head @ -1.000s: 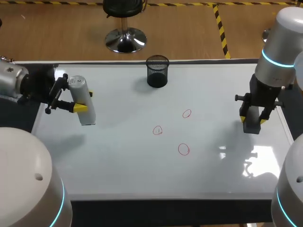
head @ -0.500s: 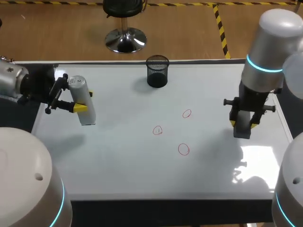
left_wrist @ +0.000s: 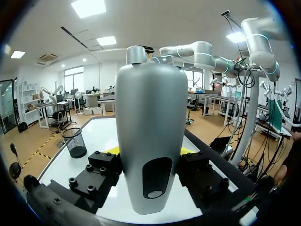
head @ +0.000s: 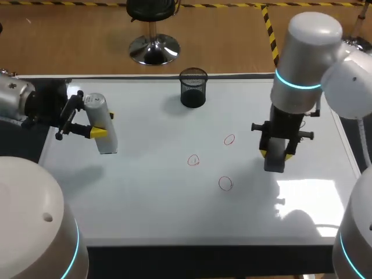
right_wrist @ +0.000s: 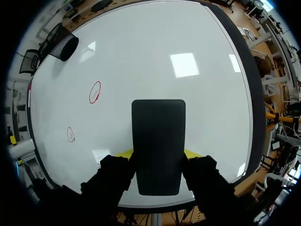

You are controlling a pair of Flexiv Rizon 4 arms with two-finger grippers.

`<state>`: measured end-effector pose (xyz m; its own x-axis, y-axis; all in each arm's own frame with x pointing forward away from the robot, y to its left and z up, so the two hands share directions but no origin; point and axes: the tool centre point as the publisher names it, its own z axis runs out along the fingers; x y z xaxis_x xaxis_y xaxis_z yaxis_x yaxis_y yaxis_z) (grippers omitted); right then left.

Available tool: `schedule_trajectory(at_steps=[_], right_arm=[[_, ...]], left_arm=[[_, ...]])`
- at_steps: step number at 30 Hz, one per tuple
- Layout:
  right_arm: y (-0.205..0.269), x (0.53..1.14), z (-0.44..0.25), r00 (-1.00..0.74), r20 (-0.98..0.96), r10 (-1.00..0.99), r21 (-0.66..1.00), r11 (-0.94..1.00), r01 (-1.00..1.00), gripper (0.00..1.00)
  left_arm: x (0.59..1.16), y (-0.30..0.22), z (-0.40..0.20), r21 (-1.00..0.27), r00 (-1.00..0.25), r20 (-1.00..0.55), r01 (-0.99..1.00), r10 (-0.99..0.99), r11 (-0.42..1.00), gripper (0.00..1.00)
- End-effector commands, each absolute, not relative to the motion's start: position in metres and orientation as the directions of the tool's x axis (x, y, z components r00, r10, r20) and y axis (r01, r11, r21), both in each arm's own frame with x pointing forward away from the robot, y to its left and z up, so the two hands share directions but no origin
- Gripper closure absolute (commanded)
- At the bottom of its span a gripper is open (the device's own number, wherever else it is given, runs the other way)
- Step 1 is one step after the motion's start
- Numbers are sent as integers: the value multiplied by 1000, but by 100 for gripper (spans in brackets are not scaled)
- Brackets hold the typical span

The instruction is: Pick up the inspection probe, press it on each red-marked spot on the whiteboard one by one, put down the probe, pick up the eraser, and wipe off all the red marks.

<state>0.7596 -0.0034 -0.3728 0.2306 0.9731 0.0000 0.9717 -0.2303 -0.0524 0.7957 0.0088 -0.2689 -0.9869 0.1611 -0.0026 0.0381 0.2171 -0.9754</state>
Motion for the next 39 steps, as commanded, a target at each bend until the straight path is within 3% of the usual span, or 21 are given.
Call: schedule_trajectory(at_steps=[1,39], right_arm=[[16,765,-377,224,-26,974,-63,-225,972,100],[150,735,-357,144,3,990,-23,-144,989,100]], left_arm=[[794,9,-268,-975,-987,-6,41,160,216,100],[794,9,-268,-975,-987,-6,41,160,216,100]])
